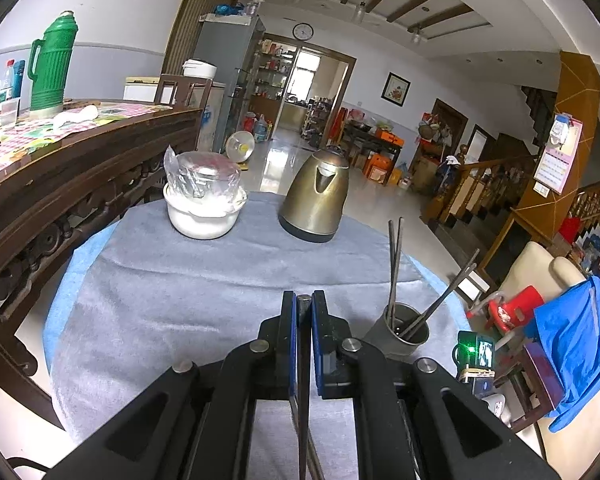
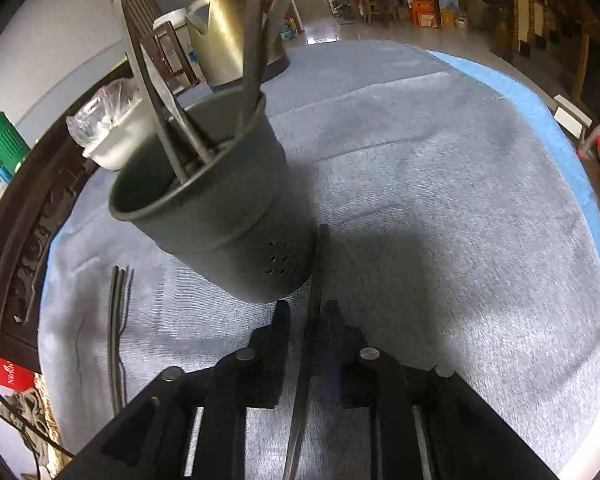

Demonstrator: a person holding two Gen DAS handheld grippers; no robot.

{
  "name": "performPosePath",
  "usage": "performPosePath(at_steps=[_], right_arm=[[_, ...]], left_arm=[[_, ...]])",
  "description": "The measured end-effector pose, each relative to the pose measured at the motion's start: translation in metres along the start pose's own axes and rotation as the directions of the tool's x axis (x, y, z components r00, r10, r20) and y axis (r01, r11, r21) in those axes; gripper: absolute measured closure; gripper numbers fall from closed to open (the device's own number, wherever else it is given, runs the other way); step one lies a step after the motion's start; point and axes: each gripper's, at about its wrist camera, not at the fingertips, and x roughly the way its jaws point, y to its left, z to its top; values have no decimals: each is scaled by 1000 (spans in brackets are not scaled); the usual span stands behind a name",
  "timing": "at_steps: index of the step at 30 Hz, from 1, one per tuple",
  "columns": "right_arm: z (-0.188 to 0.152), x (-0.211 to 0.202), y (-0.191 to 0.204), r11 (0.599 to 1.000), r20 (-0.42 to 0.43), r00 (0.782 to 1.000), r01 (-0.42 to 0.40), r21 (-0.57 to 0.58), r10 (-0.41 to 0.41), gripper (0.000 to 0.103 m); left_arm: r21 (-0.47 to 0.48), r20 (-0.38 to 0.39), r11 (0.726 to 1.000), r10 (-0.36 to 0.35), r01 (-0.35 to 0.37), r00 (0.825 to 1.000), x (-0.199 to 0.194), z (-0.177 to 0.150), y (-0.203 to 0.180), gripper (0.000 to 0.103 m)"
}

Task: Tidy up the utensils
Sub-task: 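Carry the chopstick over the grey cup held by the left tool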

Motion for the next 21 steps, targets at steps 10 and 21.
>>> performPosePath(at_steps=[10, 21], right_arm=[[2, 7, 5, 994, 39, 997, 72, -82, -69, 93], [-4, -64, -27, 993, 225, 969, -115, 28, 105, 97]], left_arm=[[-11, -19, 1000, 4, -4, 1000, 8, -1, 6, 96], [-2, -19, 1000, -26, 26, 999, 8, 3, -7, 96]])
